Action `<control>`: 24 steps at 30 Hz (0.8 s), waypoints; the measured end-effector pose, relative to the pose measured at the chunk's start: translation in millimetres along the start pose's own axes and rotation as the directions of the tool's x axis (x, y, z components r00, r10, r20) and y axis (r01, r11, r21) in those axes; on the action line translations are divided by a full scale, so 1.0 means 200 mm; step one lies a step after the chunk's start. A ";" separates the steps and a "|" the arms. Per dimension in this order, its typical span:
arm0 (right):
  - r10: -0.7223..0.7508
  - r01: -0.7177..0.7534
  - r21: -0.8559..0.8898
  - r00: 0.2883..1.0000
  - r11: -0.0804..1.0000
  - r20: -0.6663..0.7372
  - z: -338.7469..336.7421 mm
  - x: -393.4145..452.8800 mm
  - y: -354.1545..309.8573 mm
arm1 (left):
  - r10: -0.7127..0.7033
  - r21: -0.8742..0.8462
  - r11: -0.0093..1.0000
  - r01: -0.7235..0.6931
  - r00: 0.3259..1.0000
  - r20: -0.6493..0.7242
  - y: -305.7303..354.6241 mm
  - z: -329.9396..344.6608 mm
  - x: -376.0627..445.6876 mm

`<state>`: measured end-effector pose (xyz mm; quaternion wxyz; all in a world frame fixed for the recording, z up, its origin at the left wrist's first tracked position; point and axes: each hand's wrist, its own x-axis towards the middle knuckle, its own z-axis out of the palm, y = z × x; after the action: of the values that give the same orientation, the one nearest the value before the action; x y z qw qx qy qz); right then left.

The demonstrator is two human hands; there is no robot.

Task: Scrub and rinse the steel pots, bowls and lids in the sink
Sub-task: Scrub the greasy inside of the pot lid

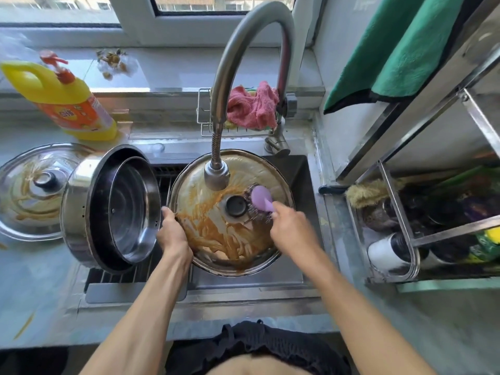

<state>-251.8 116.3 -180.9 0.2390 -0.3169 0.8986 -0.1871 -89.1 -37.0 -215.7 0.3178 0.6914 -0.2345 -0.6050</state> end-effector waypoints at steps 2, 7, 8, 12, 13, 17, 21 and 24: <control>0.140 -0.138 0.038 0.989 0.990 -0.040 -0.03 0.08 0.07 | -0.004 -0.017 1.000 0.004 1.000 -0.002 0.00 0.00 0.01; 0.013 -0.013 0.053 1.000 0.999 0.010 0.03 -0.05 0.03 | -0.012 -0.053 0.999 0.012 1.000 -0.012 0.00 0.00 0.01; 0.068 -0.067 0.077 0.998 0.995 -0.009 0.02 -0.02 0.06 | -0.014 -0.062 0.998 0.013 1.000 -0.022 0.00 0.00 0.01; 0.084 -0.083 0.050 0.996 0.995 -0.013 0.07 -0.06 0.05 | -0.020 -0.075 0.997 0.016 0.998 -0.054 -0.02 0.02 -0.02; 0.025 -0.026 0.046 1.000 0.999 0.016 0.09 -0.10 0.03 | -0.036 -0.089 0.996 0.030 0.997 -0.065 -0.02 0.02 -0.04; 0.194 -0.191 0.074 0.981 0.979 -0.025 0.05 -0.03 0.15 | -0.051 -0.104 0.994 0.041 0.995 -0.090 -0.04 0.03 -0.05; -0.040 0.039 0.038 0.999 0.999 0.013 0.14 -0.17 0.02 | -0.079 -0.126 0.990 0.065 0.991 -0.109 -0.02 0.03 -0.05; 0.099 -0.098 0.011 0.994 0.995 -0.039 0.09 -0.10 0.10 | -0.091 -0.132 0.988 0.073 0.987 -0.132 -0.02 0.03 -0.05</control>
<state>-237.5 140.4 -198.1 0.2317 -0.2674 0.9168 -0.1852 -95.9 -28.2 -212.2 0.3512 0.7189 -0.1443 -0.5823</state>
